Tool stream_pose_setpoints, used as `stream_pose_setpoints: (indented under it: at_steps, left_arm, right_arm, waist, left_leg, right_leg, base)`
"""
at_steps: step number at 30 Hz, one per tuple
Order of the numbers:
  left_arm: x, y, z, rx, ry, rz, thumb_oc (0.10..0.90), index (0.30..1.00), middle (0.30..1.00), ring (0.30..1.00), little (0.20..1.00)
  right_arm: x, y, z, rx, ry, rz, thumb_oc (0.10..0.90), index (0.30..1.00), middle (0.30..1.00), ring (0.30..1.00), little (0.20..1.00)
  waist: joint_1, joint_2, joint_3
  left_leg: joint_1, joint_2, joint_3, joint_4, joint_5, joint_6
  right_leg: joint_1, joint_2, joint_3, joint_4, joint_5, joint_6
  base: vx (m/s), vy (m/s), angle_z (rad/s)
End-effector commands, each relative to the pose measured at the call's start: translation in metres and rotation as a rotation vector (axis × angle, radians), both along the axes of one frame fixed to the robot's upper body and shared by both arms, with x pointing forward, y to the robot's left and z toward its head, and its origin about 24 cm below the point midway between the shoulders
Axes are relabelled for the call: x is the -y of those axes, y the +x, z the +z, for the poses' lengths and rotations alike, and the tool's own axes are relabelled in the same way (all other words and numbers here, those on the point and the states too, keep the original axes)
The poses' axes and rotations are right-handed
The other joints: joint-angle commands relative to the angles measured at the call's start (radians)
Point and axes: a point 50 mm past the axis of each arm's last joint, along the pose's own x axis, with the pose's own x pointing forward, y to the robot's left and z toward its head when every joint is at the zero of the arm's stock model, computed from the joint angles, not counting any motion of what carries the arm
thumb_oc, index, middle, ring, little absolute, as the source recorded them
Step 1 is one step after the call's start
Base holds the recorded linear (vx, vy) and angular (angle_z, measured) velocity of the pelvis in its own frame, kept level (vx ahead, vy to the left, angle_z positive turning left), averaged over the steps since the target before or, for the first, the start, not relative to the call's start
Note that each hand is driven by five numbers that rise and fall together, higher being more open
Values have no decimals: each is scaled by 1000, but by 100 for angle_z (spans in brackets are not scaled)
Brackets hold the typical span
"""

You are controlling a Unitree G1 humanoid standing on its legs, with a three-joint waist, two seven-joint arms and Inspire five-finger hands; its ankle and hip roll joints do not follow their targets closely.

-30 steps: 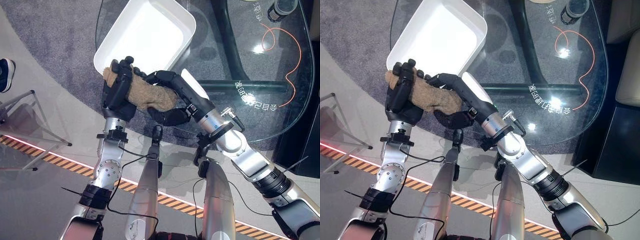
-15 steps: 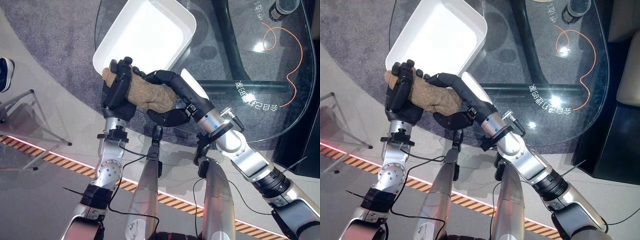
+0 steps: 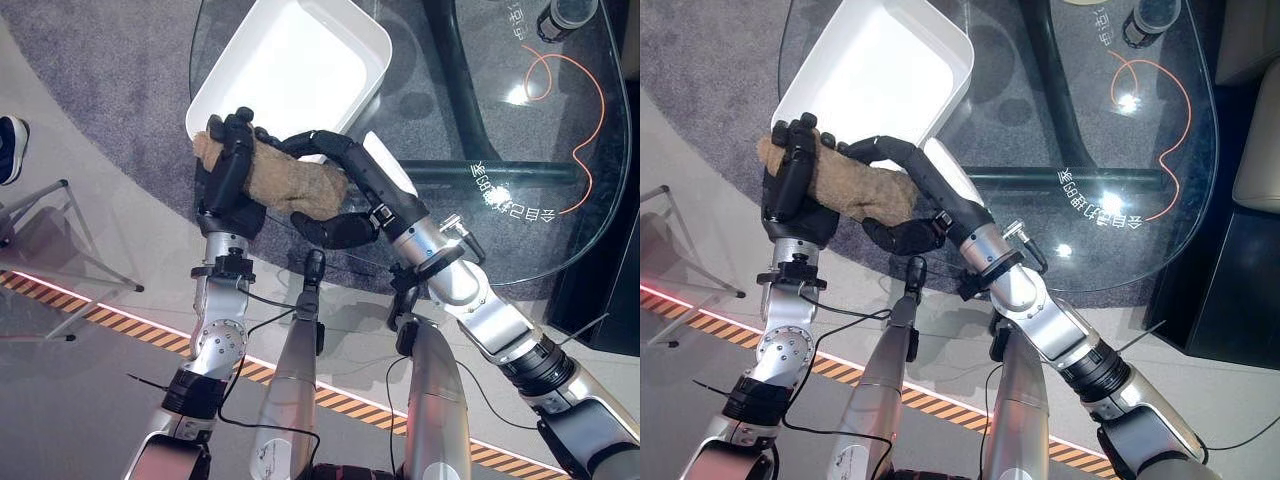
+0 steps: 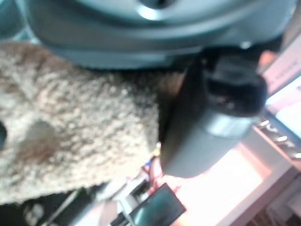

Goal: Wipe the table with a cloth and put it in the basket.

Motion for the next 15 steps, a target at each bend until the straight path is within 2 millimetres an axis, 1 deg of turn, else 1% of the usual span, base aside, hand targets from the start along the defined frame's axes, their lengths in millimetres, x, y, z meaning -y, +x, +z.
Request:
stream_pose_setpoints:
  at_steps: [1,5,11,15]
  left_arm:
    - [-23,-22,50,287,-90,172,100,300,300,300,200]
    - [-30,-23,49,262,-113,232,100,300,300,300,200]
    - [-30,-24,51,262,-108,255,100,300,300,300,200]
    - [-32,-25,55,273,-86,290,100,300,300,300,200]
  right_arm:
    - [-7,-48,73,406,215,176,800,900,900,900,900]
    - [-6,-48,75,415,224,166,800,900,900,900,900]
    - [-6,-47,77,422,236,157,800,900,900,900,900]
    - [-1,-45,78,450,267,107,800,900,900,900,900]
  waist:
    - [-13,-13,-28]
    - [-10,-15,-28]
    - [-9,-17,-28]
    - [-11,-17,-28]
  left_leg:
    - [31,-107,59,138,-112,82]
    - [30,-107,59,138,-113,81]
    - [28,-107,59,139,-112,80]
    - [30,-106,60,138,-111,78]
  right_leg:
    - [89,62,-36,-225,164,45]
    - [90,62,-38,-224,160,43]
    - [89,63,-39,-223,159,42]
    - [90,65,-37,-223,158,42]
  base:
    - [0,0,0]
    - [0,0,0]
    - [0,0,0]
    - [0,0,0]
